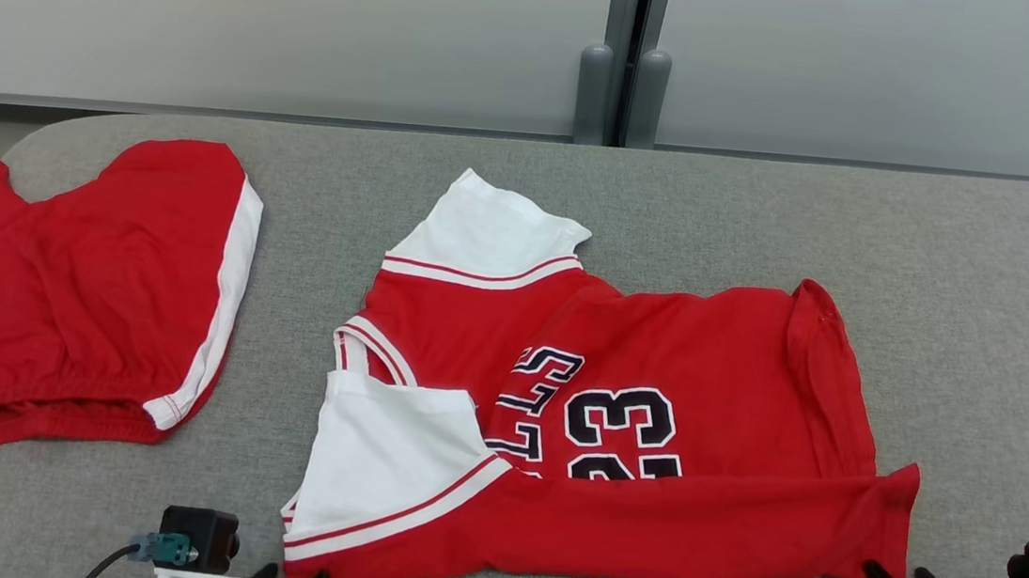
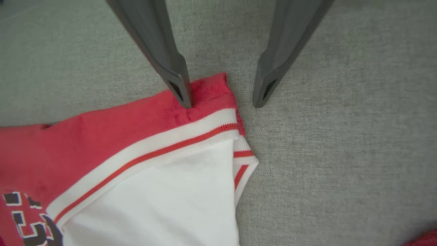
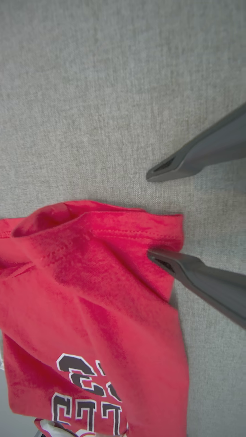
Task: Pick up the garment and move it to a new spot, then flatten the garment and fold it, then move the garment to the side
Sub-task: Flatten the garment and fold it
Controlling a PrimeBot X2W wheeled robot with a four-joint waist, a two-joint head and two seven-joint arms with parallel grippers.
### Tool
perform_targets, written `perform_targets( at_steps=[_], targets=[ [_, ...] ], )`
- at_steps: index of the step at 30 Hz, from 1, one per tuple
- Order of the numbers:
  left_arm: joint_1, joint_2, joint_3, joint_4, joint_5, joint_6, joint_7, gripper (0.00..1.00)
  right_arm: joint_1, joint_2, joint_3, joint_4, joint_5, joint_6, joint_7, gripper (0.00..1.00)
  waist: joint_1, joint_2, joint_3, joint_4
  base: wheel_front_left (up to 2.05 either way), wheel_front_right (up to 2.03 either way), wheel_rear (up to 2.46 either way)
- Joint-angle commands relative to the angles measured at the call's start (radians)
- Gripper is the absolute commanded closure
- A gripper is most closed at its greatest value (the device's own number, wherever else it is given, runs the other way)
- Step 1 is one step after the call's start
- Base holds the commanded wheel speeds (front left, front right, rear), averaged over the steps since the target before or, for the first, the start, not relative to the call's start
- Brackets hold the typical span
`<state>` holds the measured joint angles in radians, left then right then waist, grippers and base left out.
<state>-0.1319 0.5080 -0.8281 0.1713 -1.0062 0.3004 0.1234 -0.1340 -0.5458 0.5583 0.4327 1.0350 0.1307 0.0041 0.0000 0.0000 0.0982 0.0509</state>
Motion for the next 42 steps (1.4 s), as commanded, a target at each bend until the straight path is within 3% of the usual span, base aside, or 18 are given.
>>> perform_targets(
  at_steps=[1,2,3,9,16,17,29,33,38,39,40,41,42],
  targets=[
    [0.002,-0.003,-0.012,0.009,-0.013,-0.007,0.016,0.54,0.012,0.008,0.008,0.013,0.006,0.0,0.027,0.58,0.0,0.0,-0.012,0.004,0.0,0.0,0.0],
    [0.0,-0.003,-0.012,0.007,-0.014,-0.009,0.019,1.0,0.011,0.008,0.006,0.014,0.006,0.0,0.032,0.71,0.0,0.0,-0.015,0.004,0.0,0.0,0.0],
    [-0.003,-0.003,-0.012,0.005,-0.015,-0.011,0.021,1.0,0.01,0.008,0.003,0.015,0.004,0.0,0.035,1.0,0.0,0.0,-0.017,0.005,0.0,0.0,0.0],
    [-0.01,0.005,-0.009,-0.008,-0.017,-0.024,0.018,1.0,0.01,-0.002,-0.018,-0.002,-0.008,0.0,0.023,1.0,0.0,0.0,-0.028,0.01,0.0,0.0,0.0],
    [0.011,0.061,-0.015,-0.074,-0.019,-0.043,0.045,1.0,0.047,-0.035,-0.028,-0.033,0.007,0.0,0.059,1.0,0.0,0.0,-0.051,0.016,0.0,0.0,0.0],
    [0.022,0.095,-0.025,-0.104,-0.012,-0.04,0.07,1.0,0.069,-0.048,-0.035,-0.05,0.02,0.0,0.084,1.0,0.0,0.0,-0.061,0.018,0.0,0.0,0.0],
    [0.075,0.257,-0.029,-0.266,-0.043,-0.007,0.185,1.0,0.227,-0.113,-0.12,-0.171,0.063,0.0,0.269,1.0,0.0,0.0,-0.087,0.005,0.0,0.0,0.0],
    [0.095,0.283,-0.027,-0.291,-0.061,0.001,0.204,1.0,0.298,-0.119,-0.173,-0.207,0.045,0.0,0.352,1.0,0.0,0.0,-0.09,-0.005,0.0,0.0,0.0],
    [0.113,0.29,-0.03,-0.31,-0.083,0.012,0.224,1.0,0.35,-0.08,-0.257,-0.255,-0.011,0.0,0.431,1.0,0.0,0.0,-0.084,-0.018,0.0,0.0,0.0],
    [0.116,0.288,-0.032,-0.311,-0.087,0.012,0.226,1.0,0.356,-0.067,-0.276,-0.263,-0.024,0.0,0.445,0.89,0.0,0.0,-0.081,-0.019,0.0,0.0,0.0],
    [0.119,0.286,-0.033,-0.31,-0.088,0.015,0.231,1.0,0.364,-0.055,-0.293,-0.27,-0.037,0.0,0.459,0.51,0.0,0.0,-0.079,-0.02,0.0,0.0,0.0],
    [0.12,0.284,-0.034,-0.309,-0.09,0.019,0.235,0.67,0.372,-0.04,-0.315,-0.272,-0.048,0.0,0.477,0.0,0.0,0.0,-0.076,-0.021,0.0,0.0,0.0],
    [0.12,0.284,-0.035,-0.307,-0.091,0.023,0.241,0.05,0.38,-0.027,-0.334,-0.278,-0.065,0.0,0.495,0.0,0.0,0.0,-0.074,-0.021,0.0,0.0,0.0]
  ],
)
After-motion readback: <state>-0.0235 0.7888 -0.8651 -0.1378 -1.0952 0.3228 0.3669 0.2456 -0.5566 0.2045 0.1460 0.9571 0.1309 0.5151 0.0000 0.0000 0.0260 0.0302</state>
